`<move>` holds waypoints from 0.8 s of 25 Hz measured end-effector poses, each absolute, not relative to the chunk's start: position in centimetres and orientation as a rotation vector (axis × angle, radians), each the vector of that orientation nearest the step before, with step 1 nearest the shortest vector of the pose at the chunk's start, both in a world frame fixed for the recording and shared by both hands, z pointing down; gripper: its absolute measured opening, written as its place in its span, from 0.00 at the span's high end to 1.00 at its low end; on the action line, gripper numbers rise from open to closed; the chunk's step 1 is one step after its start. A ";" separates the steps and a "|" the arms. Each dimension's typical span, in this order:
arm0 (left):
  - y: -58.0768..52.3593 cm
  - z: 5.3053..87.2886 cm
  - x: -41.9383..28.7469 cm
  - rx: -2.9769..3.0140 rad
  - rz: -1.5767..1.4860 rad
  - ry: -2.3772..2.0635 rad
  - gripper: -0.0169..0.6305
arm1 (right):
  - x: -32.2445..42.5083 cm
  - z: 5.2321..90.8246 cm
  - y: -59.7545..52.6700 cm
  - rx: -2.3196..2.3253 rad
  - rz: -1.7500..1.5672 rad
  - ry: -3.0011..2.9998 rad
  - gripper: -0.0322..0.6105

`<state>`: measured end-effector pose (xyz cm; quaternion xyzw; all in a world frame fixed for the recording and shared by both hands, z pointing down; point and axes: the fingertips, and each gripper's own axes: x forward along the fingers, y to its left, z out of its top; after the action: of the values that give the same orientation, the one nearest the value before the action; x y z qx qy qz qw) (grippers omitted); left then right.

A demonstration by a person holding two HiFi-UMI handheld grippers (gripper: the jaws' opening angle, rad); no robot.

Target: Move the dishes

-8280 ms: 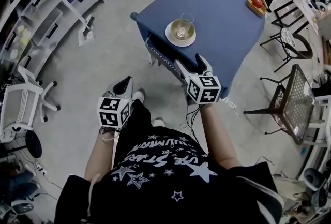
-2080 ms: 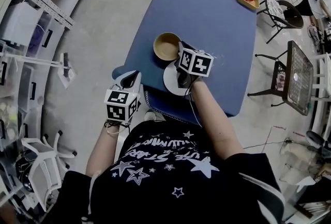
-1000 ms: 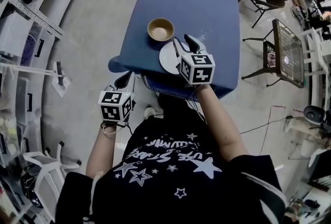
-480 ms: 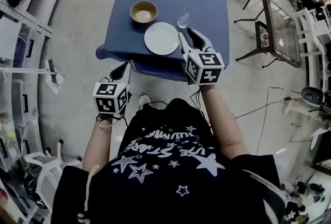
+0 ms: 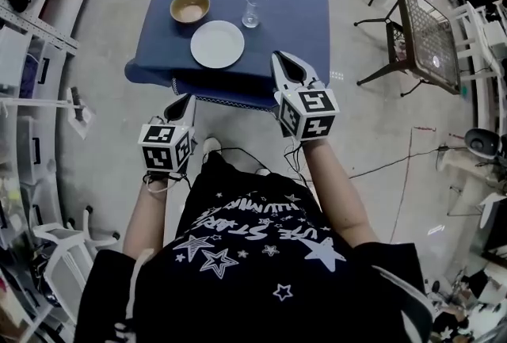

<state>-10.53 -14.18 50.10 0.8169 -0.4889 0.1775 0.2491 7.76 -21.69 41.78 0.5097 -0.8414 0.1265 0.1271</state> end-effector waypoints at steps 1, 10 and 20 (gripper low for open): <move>-13.9 49.8 -9.6 2.231 0.482 -1.340 0.94 | 8.7 41.8 -21.0 1.473 0.372 -2.458 0.94; -8.0 47.2 -2.4 2.249 0.457 -1.435 0.94 | 15.5 41.4 -14.9 1.390 0.373 -2.505 0.94; 2.8 48.0 1.3 2.127 0.466 -1.560 0.94 | 19.6 43.9 -6.2 1.229 0.425 -2.553 0.94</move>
<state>1.27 2.81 47.99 0.7730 -0.5668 0.1693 0.2292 19.61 -6.17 43.87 0.4249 -0.8826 0.1470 0.1376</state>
